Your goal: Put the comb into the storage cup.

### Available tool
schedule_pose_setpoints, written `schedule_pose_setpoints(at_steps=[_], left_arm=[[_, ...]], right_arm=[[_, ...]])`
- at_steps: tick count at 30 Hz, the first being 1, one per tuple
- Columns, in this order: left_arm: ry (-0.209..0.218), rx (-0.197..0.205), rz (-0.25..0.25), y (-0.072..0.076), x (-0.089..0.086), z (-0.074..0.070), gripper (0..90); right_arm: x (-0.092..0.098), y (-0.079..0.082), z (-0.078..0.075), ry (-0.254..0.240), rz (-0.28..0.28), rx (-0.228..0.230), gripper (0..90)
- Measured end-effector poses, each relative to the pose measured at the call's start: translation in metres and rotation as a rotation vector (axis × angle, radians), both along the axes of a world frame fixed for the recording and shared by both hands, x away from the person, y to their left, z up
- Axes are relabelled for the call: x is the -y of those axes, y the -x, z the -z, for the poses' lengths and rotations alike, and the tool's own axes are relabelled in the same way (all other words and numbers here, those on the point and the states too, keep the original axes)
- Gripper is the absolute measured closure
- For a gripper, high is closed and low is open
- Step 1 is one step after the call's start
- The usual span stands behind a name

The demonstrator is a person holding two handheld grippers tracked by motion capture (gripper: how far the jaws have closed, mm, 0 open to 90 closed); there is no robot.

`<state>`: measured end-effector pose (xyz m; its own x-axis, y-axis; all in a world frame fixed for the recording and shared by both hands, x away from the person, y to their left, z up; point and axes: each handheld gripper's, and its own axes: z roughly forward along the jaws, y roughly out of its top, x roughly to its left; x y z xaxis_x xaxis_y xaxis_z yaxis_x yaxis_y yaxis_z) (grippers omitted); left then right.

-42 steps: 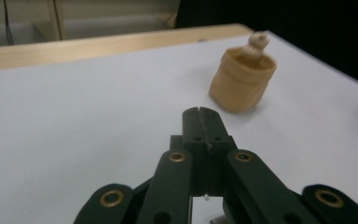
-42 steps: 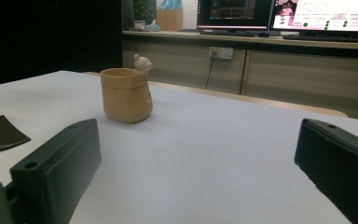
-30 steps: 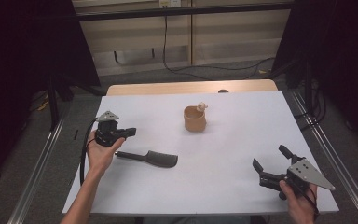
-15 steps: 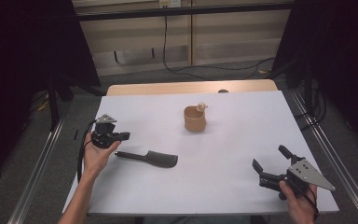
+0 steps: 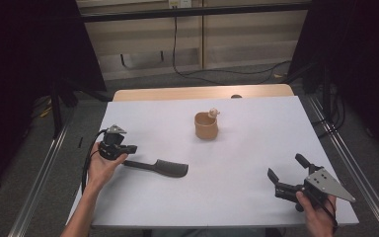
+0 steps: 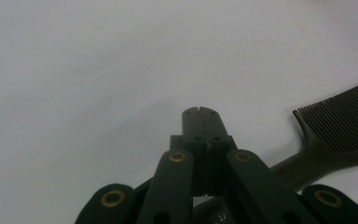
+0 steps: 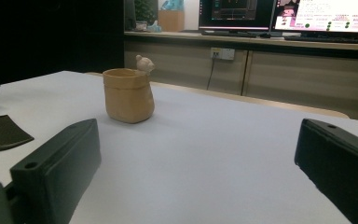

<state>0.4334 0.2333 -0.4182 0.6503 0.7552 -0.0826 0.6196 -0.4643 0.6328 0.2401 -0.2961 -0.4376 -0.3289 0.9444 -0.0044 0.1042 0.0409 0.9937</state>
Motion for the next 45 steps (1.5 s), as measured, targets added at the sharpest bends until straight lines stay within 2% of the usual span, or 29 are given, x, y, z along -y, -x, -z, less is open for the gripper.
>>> schedule_pose_setpoints(at_steps=[1,10,19,24,30,33,36,39,41,45], left_arm=[[-0.012,-0.004,0.006,0.0,0.0,0.001,90.0],[-0.036,-0.02,0.01,0.005,-0.003,0.006,90.0],[-0.037,-0.033,0.016,0.01,-0.003,0.008,90.0],[-0.06,-0.042,0.018,0.01,-0.003,0.011,90.0],[-0.042,-0.039,0.007,0.01,-0.009,0.013,90.0],[-0.049,-0.043,0.007,0.011,-0.01,0.013,90.0],[-0.033,-0.051,-0.002,0.013,-0.013,0.015,90.0],[-0.042,-0.043,-0.003,0.013,-0.013,0.014,90.0],[-0.033,-0.04,-0.003,0.013,-0.012,0.013,90.0],[-0.06,-0.043,0.033,0.015,-0.009,0.015,90.0]], right_arm=[[0.0,0.0,0.0,0.0,-0.001,0.0,0.0],[0.0,0.0,0.0,0.0,0.0,-0.001,0.0],[0.0,0.0,0.0,0.001,0.003,-0.001,0.0],[0.0,-0.001,0.0,0.005,0.003,-0.004,0.0],[0.0,-0.001,0.0,0.005,0.003,-0.002,0.0],[0.0,0.0,0.0,0.002,0.001,0.001,0.0],[0.0,0.0,0.0,0.002,0.0,0.001,0.0],[0.0,-0.001,0.0,0.004,-0.001,0.0,0.0],[0.0,-0.001,0.0,0.005,0.002,-0.002,0.0],[0.0,0.0,0.0,0.004,0.0,0.003,0.0]])
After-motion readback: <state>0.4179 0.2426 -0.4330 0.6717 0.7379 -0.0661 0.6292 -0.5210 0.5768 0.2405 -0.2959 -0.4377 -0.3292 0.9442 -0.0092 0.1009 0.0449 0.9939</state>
